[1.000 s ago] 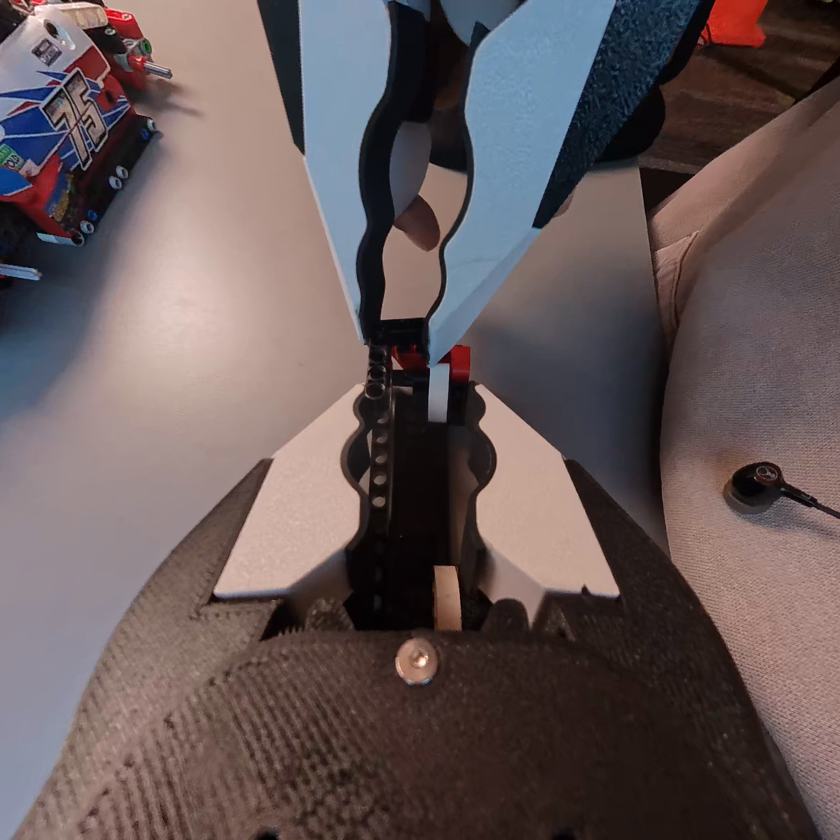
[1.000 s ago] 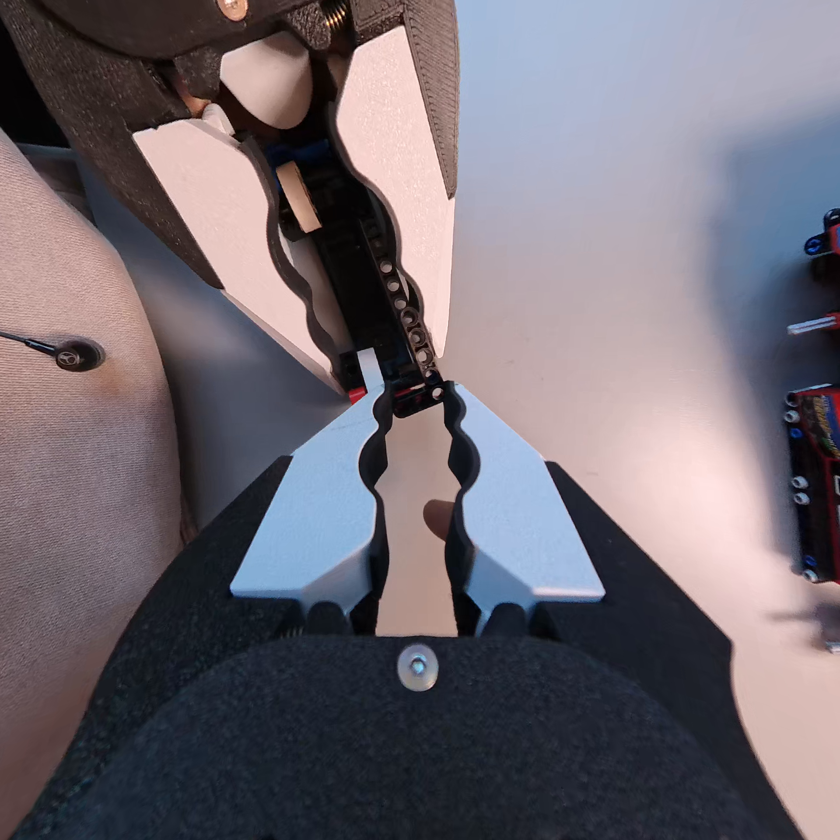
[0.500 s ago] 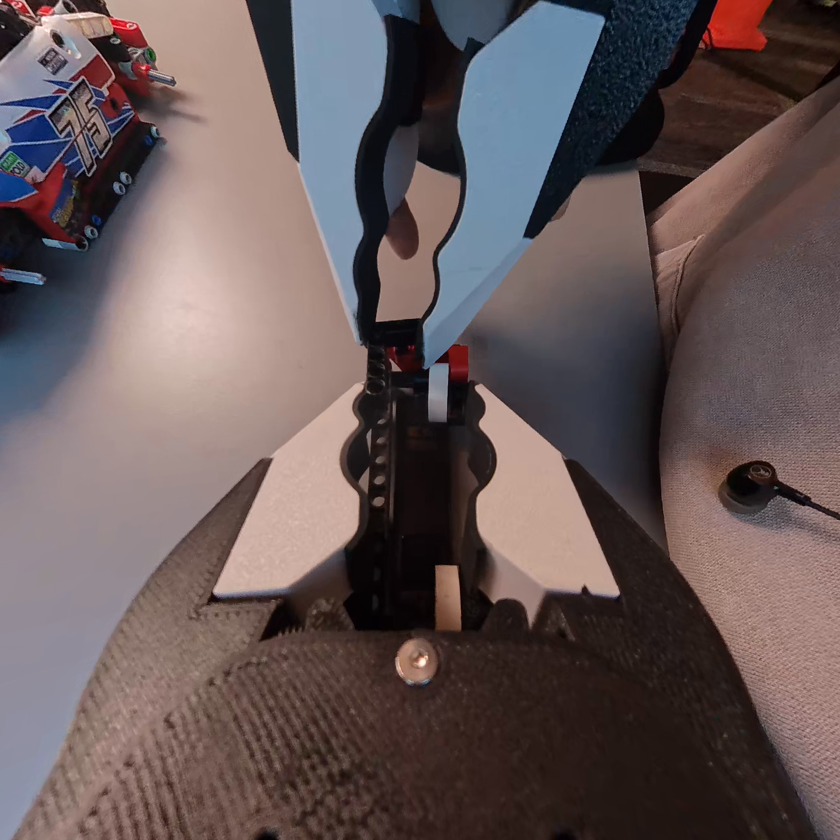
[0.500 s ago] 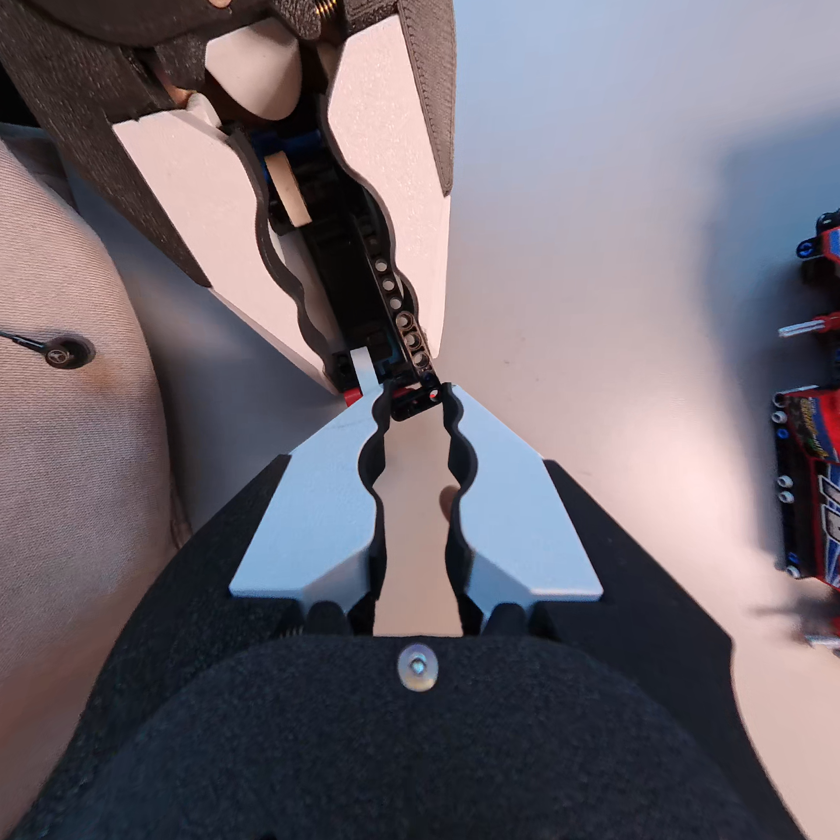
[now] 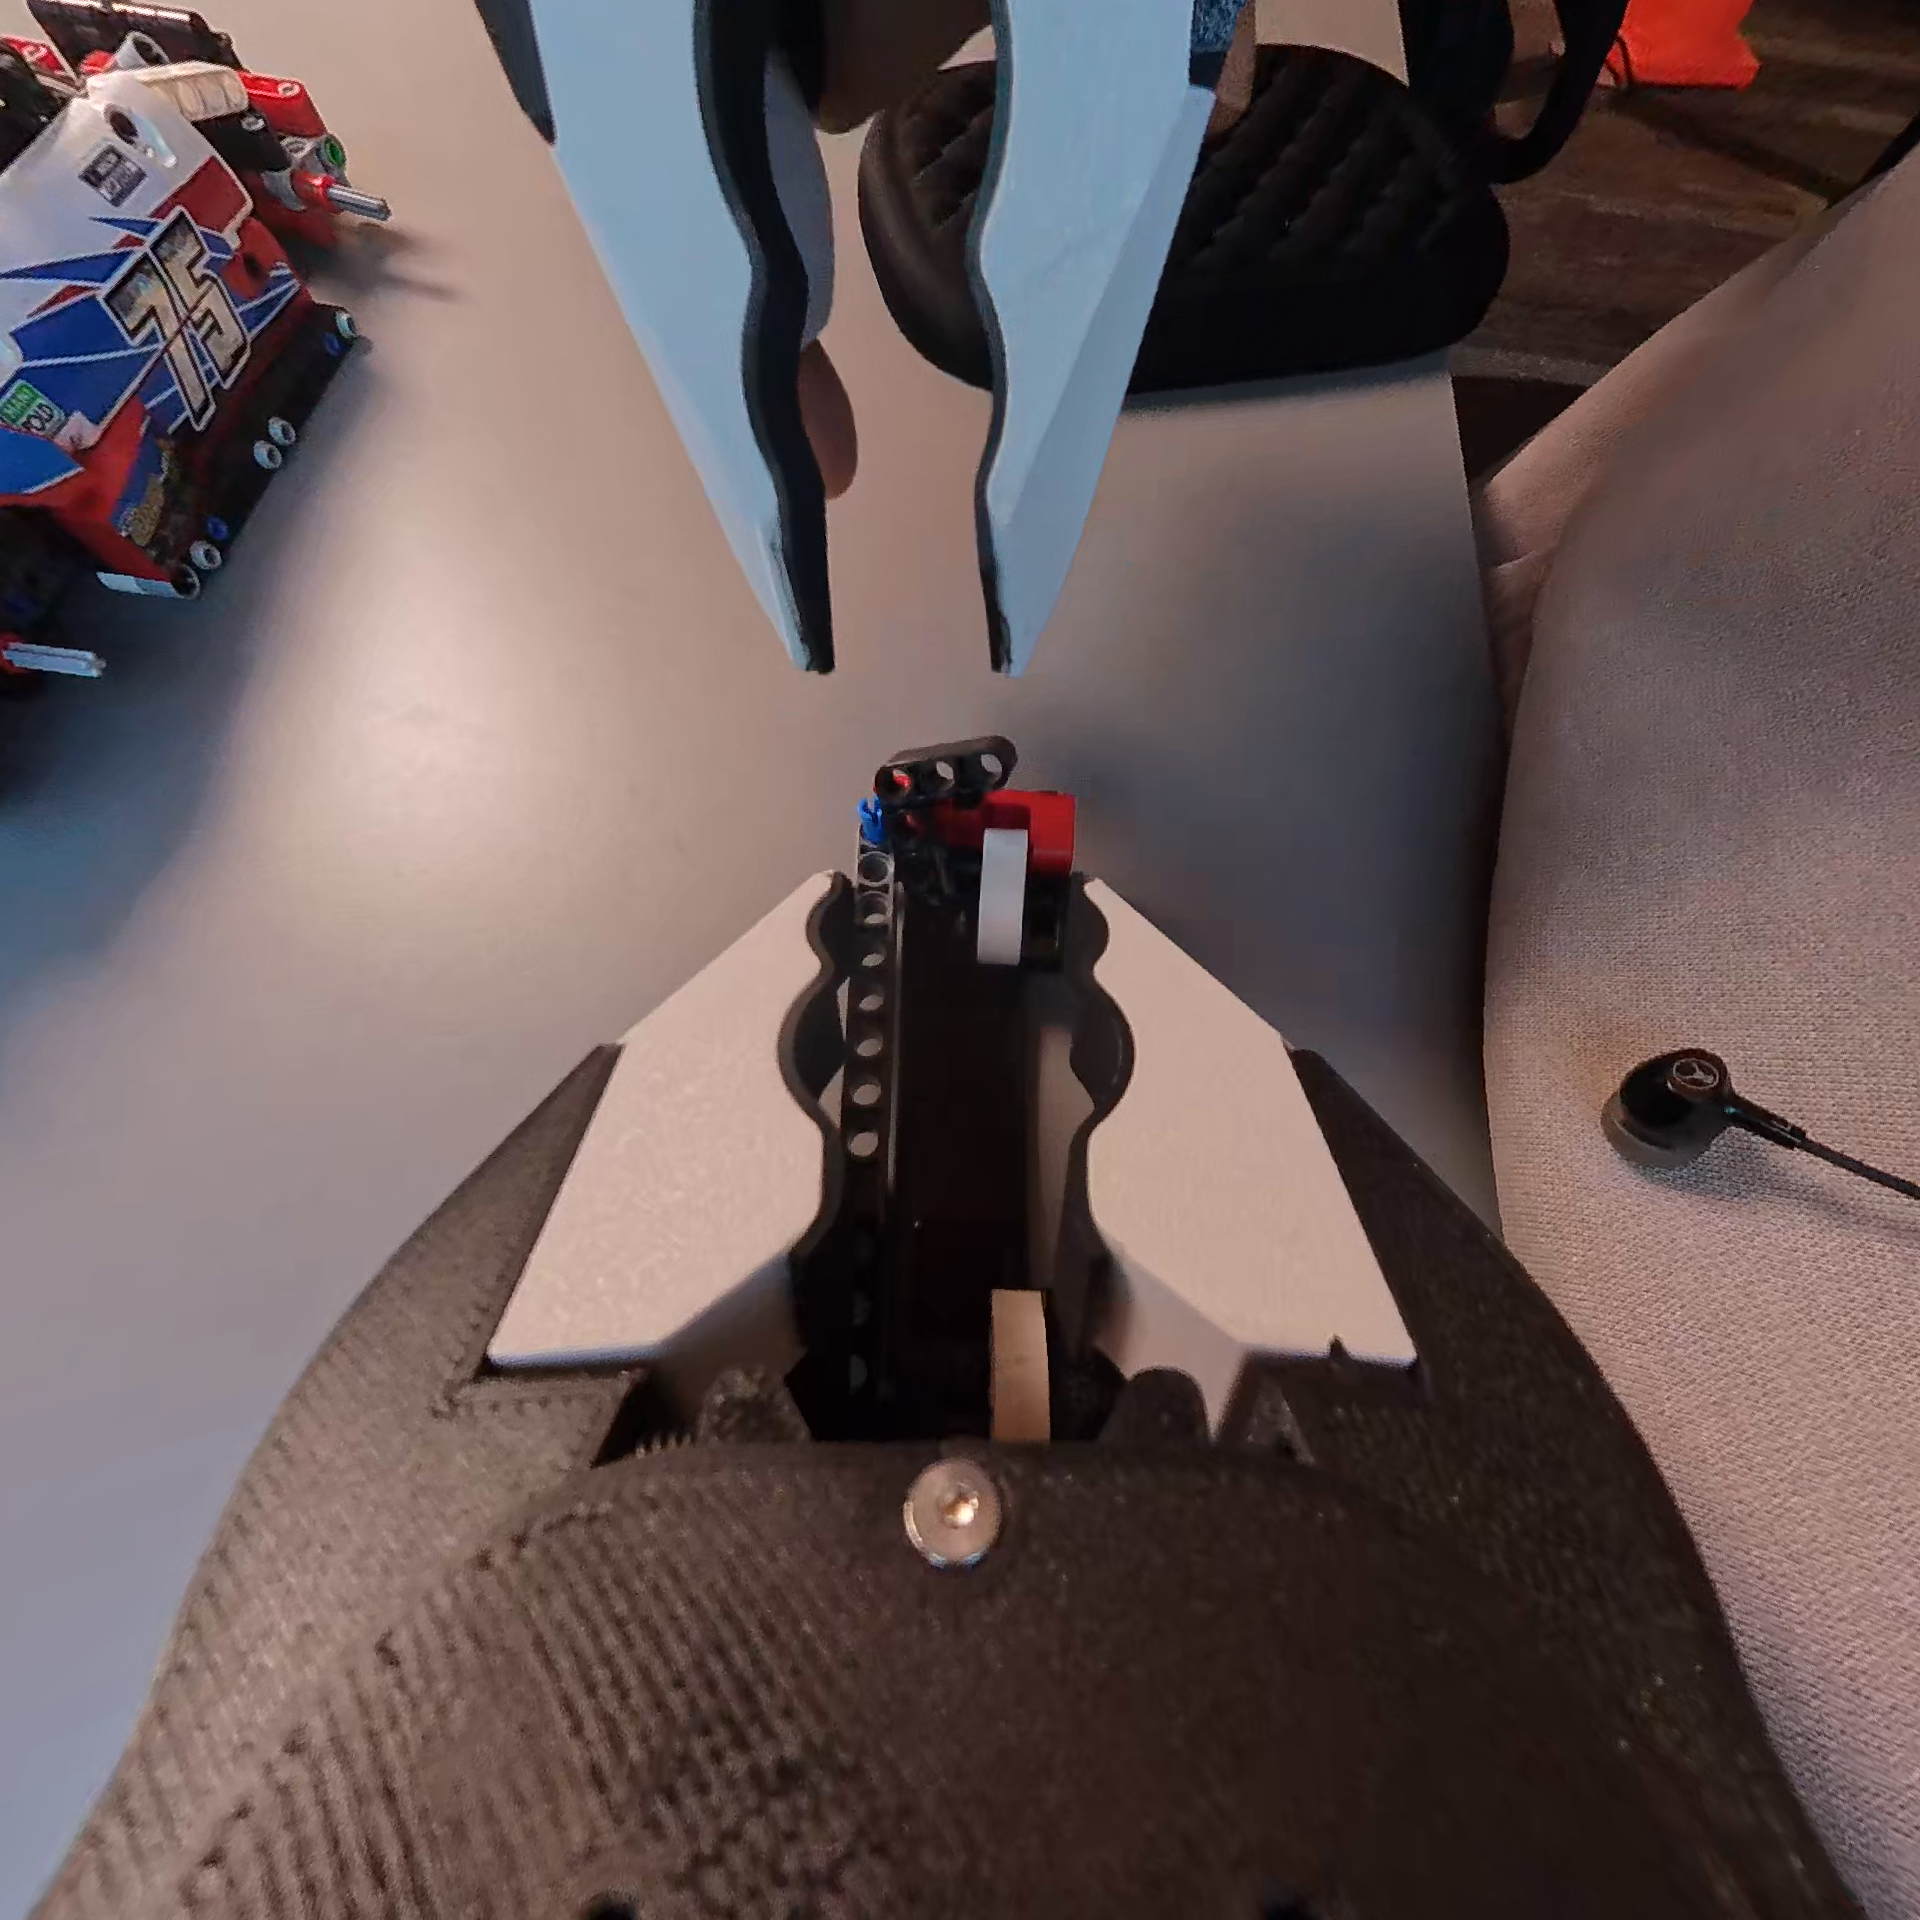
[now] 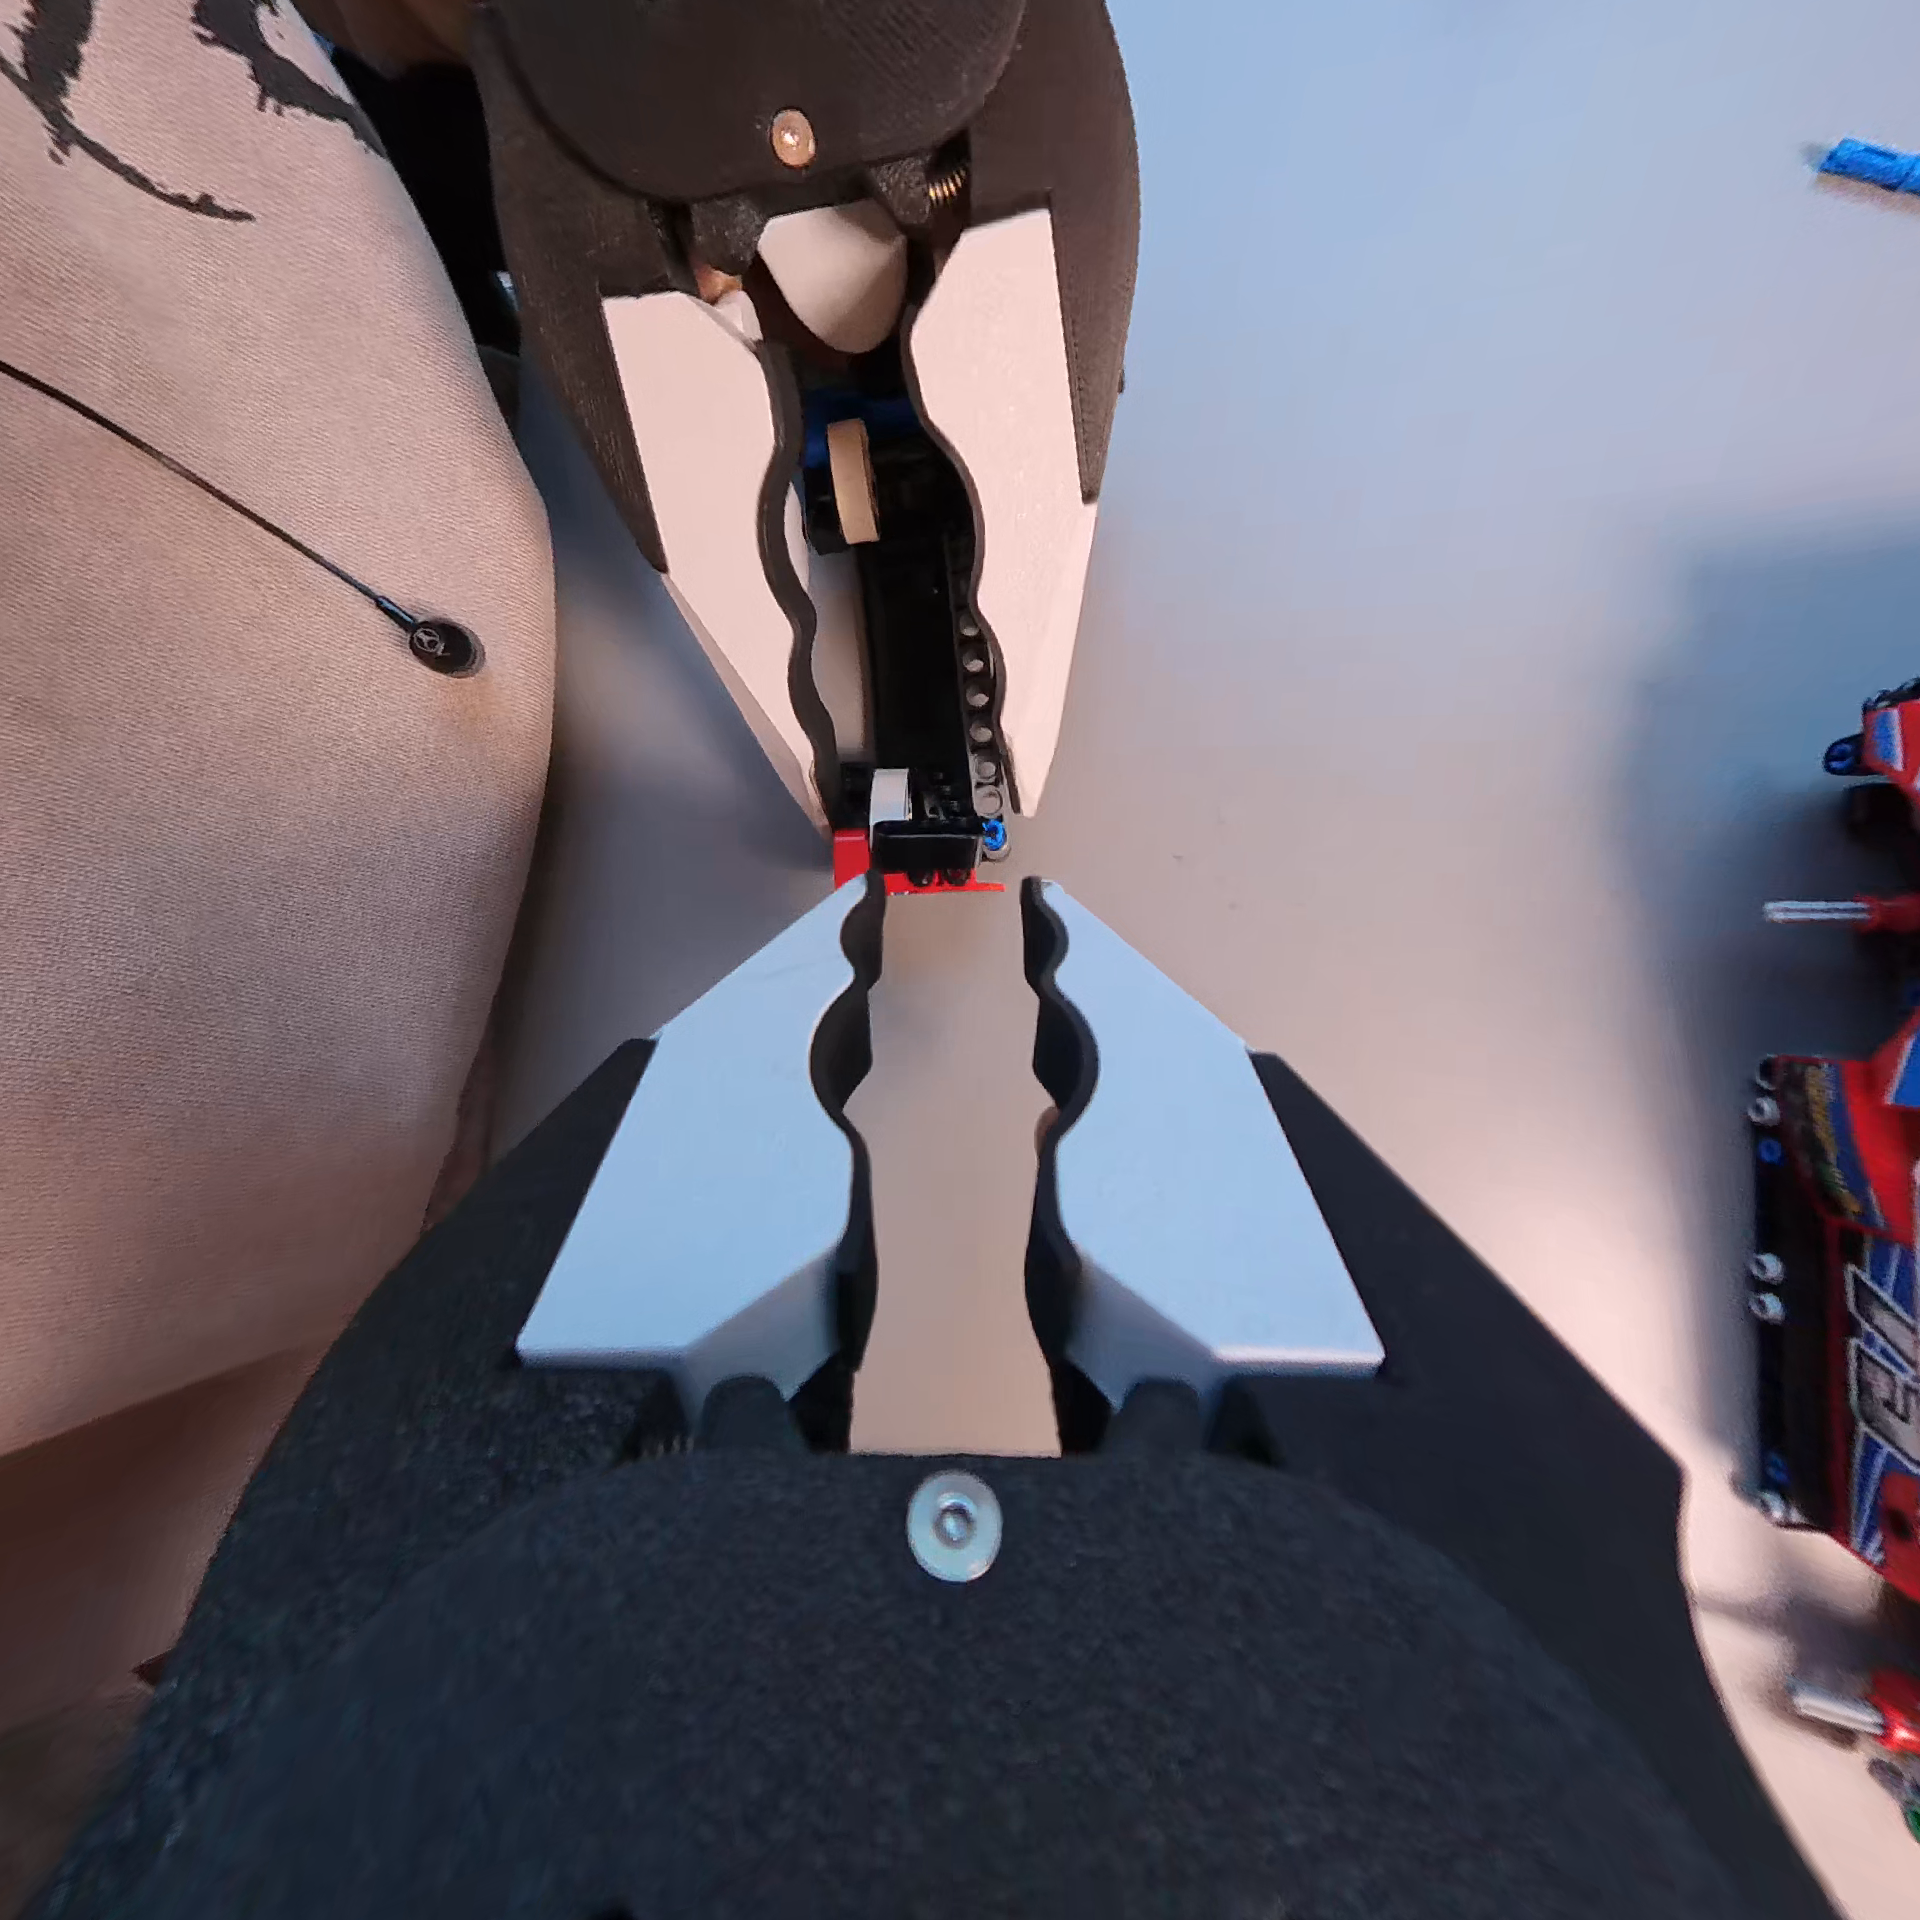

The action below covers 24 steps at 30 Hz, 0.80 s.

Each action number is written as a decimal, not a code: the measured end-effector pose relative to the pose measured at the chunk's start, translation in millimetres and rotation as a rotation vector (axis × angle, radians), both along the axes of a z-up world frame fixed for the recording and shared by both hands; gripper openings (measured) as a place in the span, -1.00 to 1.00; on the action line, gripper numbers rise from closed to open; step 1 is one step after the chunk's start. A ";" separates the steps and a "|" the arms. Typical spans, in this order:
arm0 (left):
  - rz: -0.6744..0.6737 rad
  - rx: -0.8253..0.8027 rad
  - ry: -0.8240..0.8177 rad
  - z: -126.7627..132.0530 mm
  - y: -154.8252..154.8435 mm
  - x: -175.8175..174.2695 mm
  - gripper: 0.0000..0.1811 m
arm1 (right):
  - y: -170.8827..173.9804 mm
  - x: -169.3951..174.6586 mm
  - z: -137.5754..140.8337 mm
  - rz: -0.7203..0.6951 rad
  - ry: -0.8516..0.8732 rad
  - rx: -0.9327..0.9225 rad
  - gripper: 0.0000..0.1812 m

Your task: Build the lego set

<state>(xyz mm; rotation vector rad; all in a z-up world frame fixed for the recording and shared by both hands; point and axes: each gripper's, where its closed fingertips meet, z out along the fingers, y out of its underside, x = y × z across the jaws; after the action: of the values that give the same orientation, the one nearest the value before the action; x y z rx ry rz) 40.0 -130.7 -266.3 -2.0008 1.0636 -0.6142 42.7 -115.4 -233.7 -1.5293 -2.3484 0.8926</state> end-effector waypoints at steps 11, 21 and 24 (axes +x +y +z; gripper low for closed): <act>0.010 0.010 0.003 0.4 1.0 -1.4 -0.56 | -11.0 -6.2 -15.0 0.036 -0.115 -0.013 -0.74; 0.016 0.043 -0.104 27.8 8.9 -19.1 -0.51 | 15.8 -8.4 3.9 -0.193 0.280 -0.006 -0.78; 0.013 0.011 -0.228 44.7 10.7 -22.7 -0.66 | 7.6 -12.4 12.0 -0.212 0.407 -0.028 -0.78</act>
<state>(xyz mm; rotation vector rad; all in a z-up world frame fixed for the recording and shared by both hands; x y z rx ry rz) 17.3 -120.0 -221.5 -1.8747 0.9134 -0.8065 30.3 -107.8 -221.7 -1.4138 -1.8605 1.0685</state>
